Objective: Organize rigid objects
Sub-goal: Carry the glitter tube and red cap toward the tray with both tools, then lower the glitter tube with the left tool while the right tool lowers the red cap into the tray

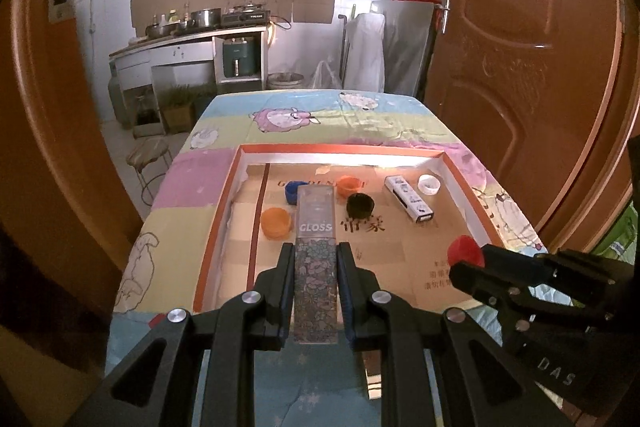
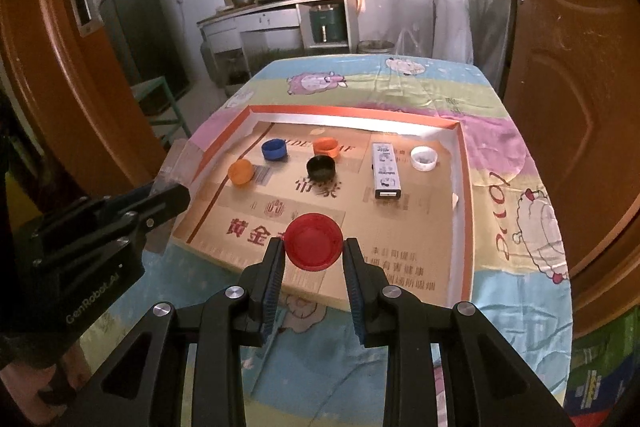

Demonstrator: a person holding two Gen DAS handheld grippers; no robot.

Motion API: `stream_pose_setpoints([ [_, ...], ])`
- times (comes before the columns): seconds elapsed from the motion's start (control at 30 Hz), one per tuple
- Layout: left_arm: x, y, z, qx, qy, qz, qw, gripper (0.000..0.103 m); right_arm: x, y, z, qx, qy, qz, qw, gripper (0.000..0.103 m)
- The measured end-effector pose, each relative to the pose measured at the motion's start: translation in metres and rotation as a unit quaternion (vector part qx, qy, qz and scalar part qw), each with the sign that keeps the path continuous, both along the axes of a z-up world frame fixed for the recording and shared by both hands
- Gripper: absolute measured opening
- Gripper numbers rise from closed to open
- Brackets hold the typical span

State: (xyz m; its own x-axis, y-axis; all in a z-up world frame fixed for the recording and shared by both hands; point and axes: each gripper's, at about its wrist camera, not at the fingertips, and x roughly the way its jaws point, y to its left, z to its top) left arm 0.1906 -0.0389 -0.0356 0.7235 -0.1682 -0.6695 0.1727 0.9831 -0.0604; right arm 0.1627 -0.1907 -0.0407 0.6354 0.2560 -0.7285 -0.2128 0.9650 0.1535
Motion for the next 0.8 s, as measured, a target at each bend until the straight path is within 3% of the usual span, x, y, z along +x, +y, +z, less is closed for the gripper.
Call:
stream_pose_setpoints([
  [0.8,0.062,-0.014,-0.025,0.007,0.032,-0.007,0.9994,0.020,0.060,-0.008,-0.030,0.003,0.032,-0.002,0.999,0.031],
])
